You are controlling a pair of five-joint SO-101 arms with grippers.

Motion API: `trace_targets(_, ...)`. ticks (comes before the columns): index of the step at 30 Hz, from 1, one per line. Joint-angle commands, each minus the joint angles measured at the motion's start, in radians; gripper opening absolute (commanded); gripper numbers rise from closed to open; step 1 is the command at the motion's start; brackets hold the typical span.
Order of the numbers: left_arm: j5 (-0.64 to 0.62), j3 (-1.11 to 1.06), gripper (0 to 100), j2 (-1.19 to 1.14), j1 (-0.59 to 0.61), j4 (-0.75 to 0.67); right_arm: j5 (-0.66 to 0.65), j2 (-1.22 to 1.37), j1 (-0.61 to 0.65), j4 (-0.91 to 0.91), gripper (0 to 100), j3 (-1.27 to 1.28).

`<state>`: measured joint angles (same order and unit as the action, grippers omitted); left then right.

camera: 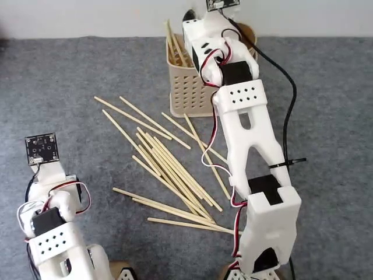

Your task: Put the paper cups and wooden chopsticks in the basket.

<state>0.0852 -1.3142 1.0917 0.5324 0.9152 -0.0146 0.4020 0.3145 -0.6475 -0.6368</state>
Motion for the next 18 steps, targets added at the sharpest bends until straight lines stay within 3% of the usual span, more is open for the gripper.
trace_targets(1,-0.005,0.007,7,0.014,-0.008,-0.020,0.014,-0.131,0.002,-0.079,19.7,-0.009)
trace_targets(18,-0.005,0.007,7,0.014,-0.006,-0.017,0.078,-0.524,0.076,-0.639,2.3,-0.009)
